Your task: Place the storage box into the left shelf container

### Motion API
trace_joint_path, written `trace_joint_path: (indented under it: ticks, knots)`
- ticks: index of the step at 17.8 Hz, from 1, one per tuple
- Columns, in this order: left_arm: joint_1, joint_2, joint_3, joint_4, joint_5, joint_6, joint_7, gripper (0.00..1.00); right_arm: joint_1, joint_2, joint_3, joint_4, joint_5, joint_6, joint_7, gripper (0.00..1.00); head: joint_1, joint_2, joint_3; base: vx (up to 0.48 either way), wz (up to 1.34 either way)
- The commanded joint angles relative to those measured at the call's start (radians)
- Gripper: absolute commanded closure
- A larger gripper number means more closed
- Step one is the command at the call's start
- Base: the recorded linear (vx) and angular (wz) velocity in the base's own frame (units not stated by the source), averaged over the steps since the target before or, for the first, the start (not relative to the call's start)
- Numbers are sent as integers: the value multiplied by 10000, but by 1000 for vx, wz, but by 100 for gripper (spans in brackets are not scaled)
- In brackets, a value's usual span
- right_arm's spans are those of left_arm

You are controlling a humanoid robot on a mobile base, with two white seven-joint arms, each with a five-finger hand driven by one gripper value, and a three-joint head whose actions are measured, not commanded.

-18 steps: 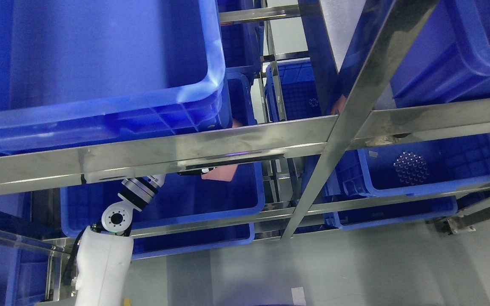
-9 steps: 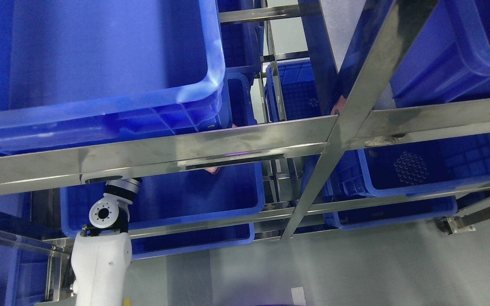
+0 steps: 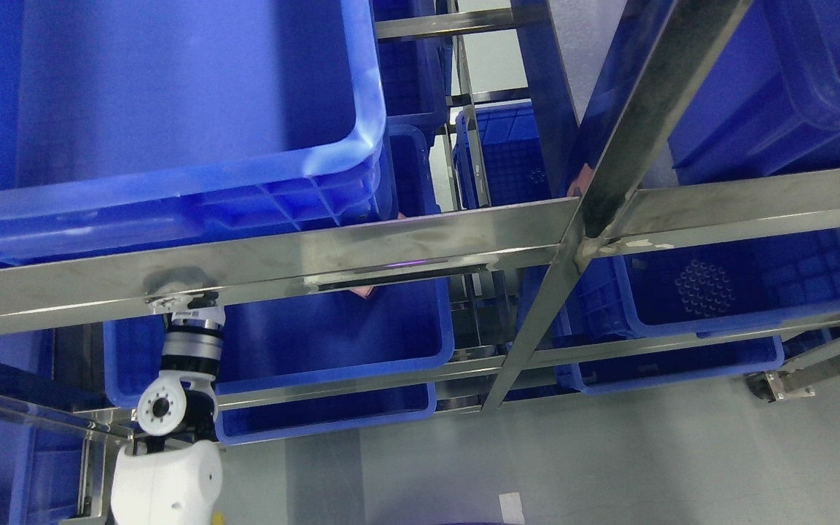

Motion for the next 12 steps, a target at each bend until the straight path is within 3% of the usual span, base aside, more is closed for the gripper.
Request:
trace_joint_path:
  ticks: [1,12]
  knots:
    - [1182,92,48,-1756,288,-532,211,0,-46,-175,0,-175,-215,-7,4,0,0,0,0,0,0]
    - [1596,92,78,-1740,273,-57,242,0,-46,-175,0,-175,-215,-7,4,0,0,0,0,0,0]
